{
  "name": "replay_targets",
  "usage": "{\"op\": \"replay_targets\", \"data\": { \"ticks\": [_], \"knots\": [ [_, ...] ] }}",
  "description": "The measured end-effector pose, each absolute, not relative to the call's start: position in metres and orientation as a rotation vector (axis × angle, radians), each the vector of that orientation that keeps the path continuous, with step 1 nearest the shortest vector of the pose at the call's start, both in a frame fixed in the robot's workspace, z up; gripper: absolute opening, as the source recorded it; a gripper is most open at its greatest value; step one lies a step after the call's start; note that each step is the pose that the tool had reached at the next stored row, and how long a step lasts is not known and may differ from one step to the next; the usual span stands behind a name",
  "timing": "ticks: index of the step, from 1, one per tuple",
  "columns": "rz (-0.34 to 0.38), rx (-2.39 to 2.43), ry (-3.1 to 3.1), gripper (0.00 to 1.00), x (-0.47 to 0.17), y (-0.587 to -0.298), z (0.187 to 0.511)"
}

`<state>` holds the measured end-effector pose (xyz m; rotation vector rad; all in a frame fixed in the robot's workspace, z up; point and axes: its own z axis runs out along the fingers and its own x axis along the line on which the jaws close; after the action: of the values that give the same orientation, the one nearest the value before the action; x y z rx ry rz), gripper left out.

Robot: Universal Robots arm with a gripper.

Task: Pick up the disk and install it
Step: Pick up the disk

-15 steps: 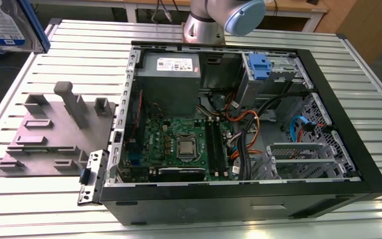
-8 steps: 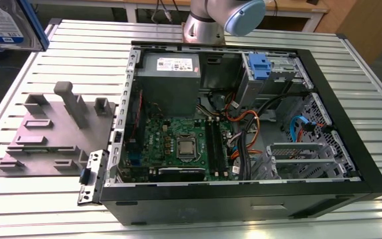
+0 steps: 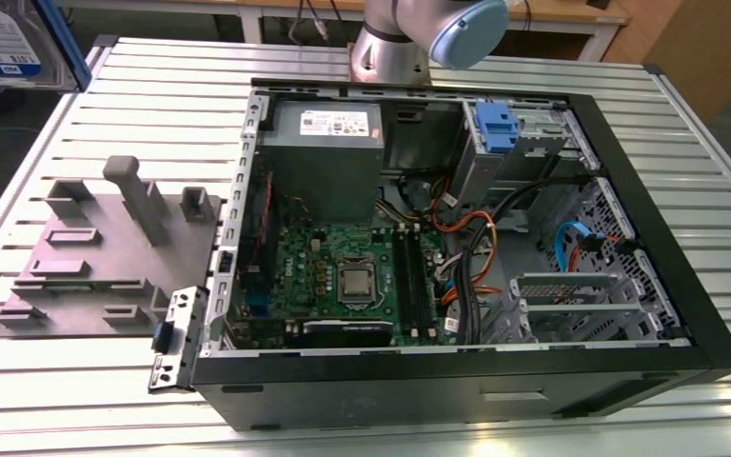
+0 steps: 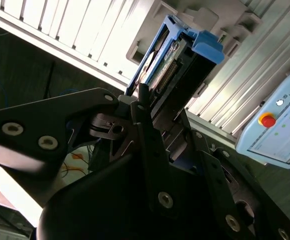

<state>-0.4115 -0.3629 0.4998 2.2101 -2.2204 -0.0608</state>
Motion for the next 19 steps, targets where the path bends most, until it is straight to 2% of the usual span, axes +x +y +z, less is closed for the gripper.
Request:
{"op": "replay_targets", "data": {
  "ticks": [19],
  "knots": [
    [-0.061, 2.21, -2.22, 0.35, -0.404, -0.363, 0.5021]
  ]
}}
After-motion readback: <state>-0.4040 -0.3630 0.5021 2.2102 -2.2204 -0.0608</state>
